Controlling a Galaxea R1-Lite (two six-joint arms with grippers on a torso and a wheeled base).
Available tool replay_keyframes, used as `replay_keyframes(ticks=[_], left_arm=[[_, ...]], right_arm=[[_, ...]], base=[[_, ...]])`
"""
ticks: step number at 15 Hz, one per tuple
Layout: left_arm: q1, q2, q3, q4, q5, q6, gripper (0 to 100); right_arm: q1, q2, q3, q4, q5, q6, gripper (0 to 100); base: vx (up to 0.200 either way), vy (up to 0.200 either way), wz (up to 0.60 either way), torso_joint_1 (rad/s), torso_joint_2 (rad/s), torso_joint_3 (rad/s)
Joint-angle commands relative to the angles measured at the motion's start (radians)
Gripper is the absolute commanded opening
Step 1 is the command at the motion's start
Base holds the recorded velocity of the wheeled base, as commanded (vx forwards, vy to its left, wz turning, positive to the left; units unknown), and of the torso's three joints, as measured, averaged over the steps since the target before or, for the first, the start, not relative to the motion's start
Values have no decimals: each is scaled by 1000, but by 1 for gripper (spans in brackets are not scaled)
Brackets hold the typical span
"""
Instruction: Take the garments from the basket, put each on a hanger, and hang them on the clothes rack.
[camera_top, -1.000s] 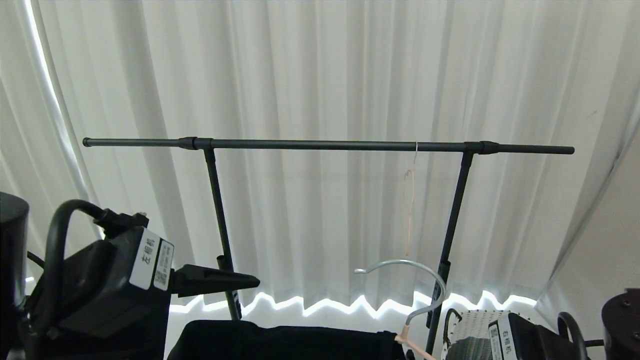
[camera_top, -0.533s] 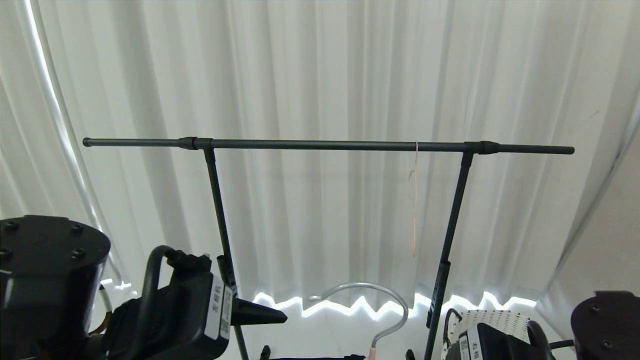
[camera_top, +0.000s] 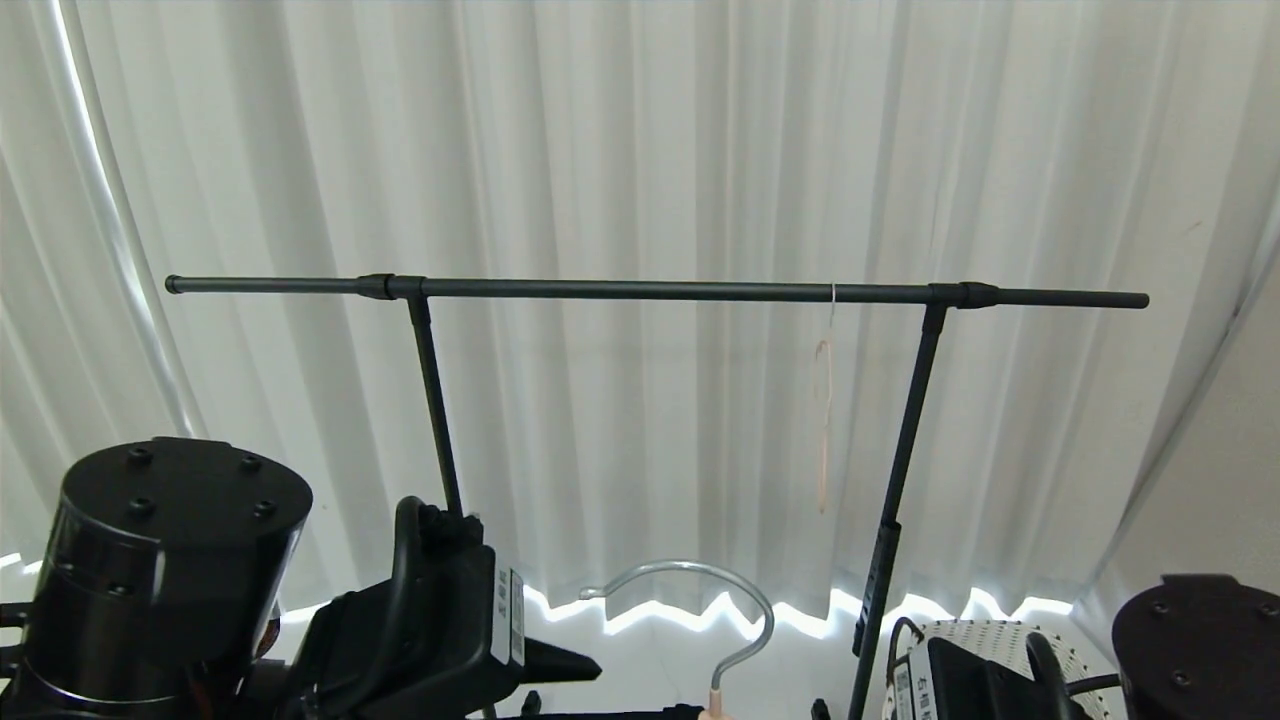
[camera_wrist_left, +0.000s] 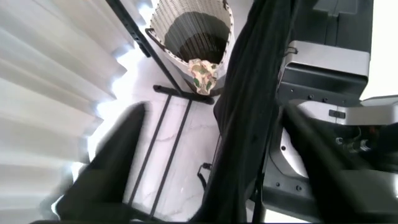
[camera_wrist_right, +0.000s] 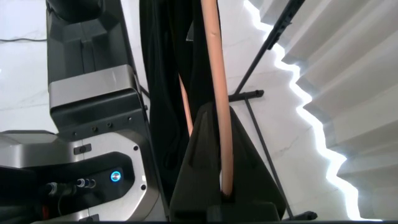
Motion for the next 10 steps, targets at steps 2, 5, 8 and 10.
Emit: replay_keyframes(ticks=[2,5,8,10], left_arm=[[0,5,11,0,0,0,0],[-6,3,15,0,0,0,0],[-5,0,23,0,3,-1,0],[0,2,40,-3,32,-6,0]], right_arm=[[1,2,-4,-4,-3,-2,0],[1,0,-6,-4,-4,0,0],[1,-3,-4,-4,-6,-2,100],[-1,-4,-1,-4,-9,-16,100]], base=[[0,0,0,0,0,0],[0,0,0,0,0,0],[0,0,0,0,0,0],[0,0,0,0,0,0]])
